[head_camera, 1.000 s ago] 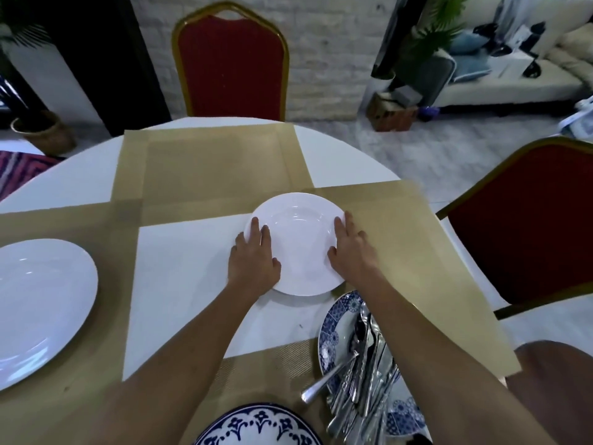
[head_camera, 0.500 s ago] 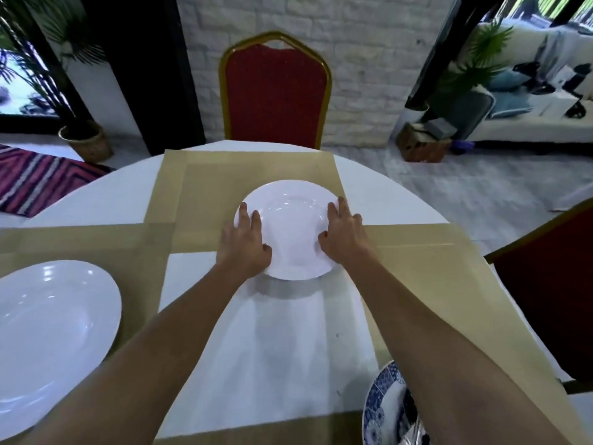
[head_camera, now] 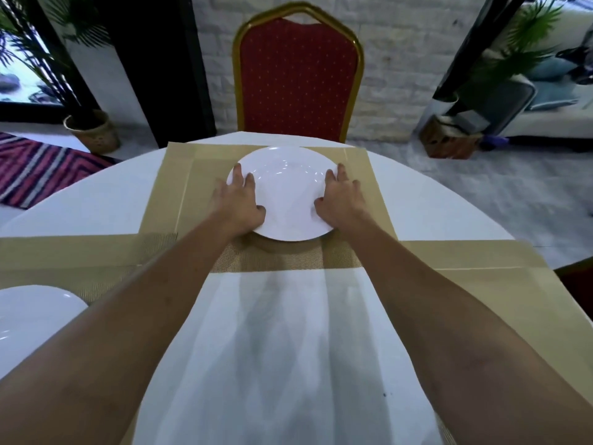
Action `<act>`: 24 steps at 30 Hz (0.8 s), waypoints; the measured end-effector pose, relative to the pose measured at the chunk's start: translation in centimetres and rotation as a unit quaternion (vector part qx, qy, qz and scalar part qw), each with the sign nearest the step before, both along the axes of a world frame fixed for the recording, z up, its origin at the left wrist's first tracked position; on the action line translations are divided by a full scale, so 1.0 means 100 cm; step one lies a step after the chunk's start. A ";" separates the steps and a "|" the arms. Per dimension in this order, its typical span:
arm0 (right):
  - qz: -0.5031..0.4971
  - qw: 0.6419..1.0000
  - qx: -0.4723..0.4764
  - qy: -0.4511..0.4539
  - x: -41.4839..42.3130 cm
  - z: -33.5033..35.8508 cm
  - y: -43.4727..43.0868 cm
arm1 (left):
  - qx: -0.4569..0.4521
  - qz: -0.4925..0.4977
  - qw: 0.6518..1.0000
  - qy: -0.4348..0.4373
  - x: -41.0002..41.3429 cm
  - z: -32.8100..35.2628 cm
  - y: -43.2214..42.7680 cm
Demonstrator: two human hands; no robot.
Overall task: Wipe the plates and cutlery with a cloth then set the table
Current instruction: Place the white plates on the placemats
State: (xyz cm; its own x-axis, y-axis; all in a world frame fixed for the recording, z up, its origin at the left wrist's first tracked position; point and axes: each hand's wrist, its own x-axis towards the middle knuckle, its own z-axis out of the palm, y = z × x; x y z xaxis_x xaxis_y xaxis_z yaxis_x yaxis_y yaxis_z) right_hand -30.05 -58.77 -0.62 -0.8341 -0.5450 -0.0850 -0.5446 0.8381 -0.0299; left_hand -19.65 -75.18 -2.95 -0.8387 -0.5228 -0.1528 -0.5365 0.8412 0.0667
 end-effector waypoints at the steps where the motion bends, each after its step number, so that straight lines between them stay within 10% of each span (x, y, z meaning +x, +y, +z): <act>1: -0.002 1.000 0.001 -0.005 -0.003 0.000 -0.001 | -0.003 -0.004 1.000 -0.003 -0.002 0.000 -0.001; 24: -0.032 0.998 -0.045 -0.013 0.163 0.045 0.227 | 0.035 -0.201 0.979 0.025 0.186 0.045 0.254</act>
State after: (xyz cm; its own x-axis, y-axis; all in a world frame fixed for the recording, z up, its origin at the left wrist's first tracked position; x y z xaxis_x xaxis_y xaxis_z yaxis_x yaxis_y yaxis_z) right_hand -13.79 -36.10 3.90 -0.8656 -0.4972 -0.0601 -0.4881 0.8644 -0.1205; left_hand -1.00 -49.81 1.59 -0.9818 -0.1381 -0.1300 -0.1571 0.9762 0.1494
